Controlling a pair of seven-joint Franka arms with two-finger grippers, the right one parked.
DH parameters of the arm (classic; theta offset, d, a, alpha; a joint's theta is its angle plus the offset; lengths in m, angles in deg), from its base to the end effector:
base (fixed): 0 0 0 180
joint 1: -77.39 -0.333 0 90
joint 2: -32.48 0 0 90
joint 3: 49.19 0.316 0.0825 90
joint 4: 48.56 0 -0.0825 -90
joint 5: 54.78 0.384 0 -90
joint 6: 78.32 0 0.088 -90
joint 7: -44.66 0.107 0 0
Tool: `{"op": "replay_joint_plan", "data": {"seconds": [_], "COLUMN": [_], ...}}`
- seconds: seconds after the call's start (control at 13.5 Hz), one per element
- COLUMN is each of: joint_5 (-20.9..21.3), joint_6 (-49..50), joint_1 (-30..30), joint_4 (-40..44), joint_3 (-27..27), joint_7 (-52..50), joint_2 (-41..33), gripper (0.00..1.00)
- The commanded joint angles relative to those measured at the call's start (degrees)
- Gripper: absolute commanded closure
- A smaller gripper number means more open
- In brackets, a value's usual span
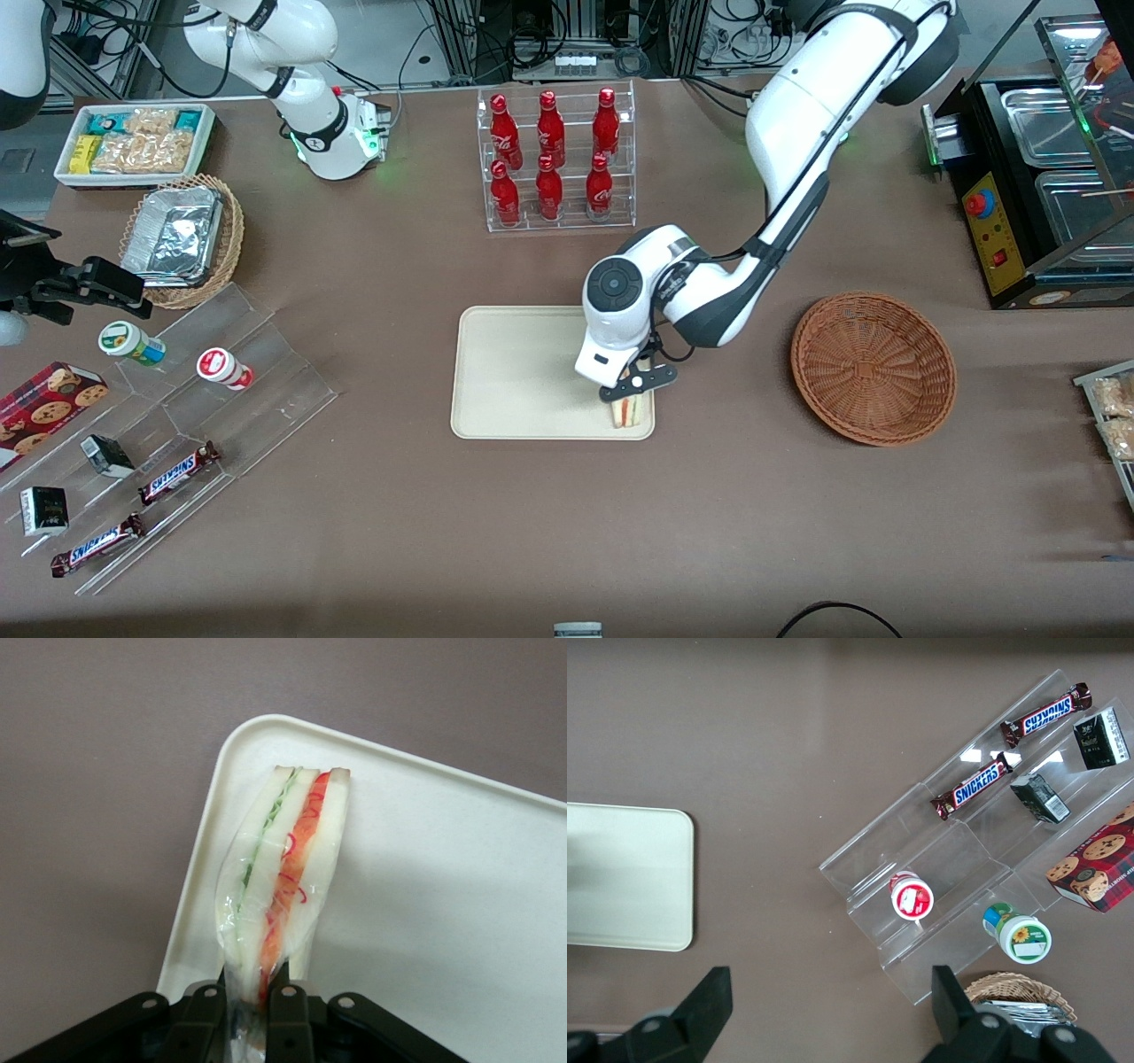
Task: Place sandwich from basket to tray
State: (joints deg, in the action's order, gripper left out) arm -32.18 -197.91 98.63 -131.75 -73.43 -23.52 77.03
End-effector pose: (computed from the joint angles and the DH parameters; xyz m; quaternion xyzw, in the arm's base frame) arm 0.5504 -0.4542 0.2460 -0.9890 -0.1429 0.0016 0.0378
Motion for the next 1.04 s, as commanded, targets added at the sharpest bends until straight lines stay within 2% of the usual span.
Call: {"op": "replay_joint_plan", "data": {"seconds": [0.0,0.07,0.22,0.3,0.37,0.59,0.74,0.89,0.96], "joint_5": [1.2,1.4,2.4,2.5,2.5,1.8,1.2,-1.9,-1.9], "joint_6": [0.7,0.7,0.7,0.7,0.7,1.7,5.9,10.3,12.8], "joint_1": [1.9,2.0,2.4,2.6,2.6,1.3,0.6,-1.0,-1.2], "joint_4": [2.5,2.3,1.9,1.9,1.9,2.4,2.5,2.4,2.2], "joint_3": [0.8,0.8,0.8,0.8,0.8,0.8,0.8,0.9,0.9], "joint_7": [-1.3,-1.1,-1.4,-1.3,-1.3,-1.1,-1.3,-1.2,-1.6], "joint_2": [1.0,1.1,1.1,1.1,1.2,-0.9,-5.8,-10.7,-12.8], "gripper": [1.0,1.0,0.88,0.4,0.0,0.0,0.0,0.0,0.0]}}
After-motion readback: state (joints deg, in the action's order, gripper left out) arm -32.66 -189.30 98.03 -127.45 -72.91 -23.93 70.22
